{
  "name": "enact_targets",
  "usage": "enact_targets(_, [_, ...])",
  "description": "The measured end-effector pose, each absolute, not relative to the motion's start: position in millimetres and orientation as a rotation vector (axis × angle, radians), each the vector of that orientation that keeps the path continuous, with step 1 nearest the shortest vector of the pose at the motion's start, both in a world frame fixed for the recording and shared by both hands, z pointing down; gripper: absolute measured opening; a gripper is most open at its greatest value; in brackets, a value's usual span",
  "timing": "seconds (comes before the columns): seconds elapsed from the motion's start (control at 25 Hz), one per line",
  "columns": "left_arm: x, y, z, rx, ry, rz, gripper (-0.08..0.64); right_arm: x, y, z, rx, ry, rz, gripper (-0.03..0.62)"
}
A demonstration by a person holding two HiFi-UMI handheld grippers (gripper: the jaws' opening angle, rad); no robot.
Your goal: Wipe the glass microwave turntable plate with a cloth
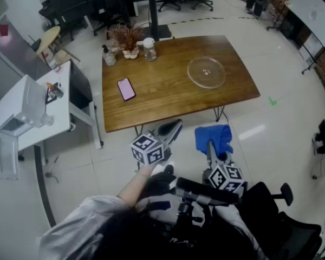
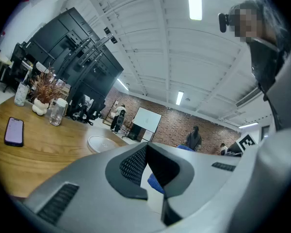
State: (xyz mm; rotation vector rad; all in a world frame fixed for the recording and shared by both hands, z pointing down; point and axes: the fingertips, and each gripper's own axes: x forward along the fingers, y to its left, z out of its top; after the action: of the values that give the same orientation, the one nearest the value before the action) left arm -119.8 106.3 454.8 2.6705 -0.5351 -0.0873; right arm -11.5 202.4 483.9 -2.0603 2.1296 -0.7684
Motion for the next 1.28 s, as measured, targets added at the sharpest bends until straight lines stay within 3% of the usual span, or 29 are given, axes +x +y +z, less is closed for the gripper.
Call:
enact_targets(0.76, [-141.0, -19.6, 492.3, 2.507, -0.714, -0.096, 0.002, 42.1, 86.5, 499.5, -2.058, 2.052, -0.905, 0.078])
enact_targets(1.28, [-62.7, -124.0, 495.3, 2.486, -0.809, -0.107, 0.002, 137.5, -55.9, 514.8, -1.974, 2.169, -0.989, 0.078])
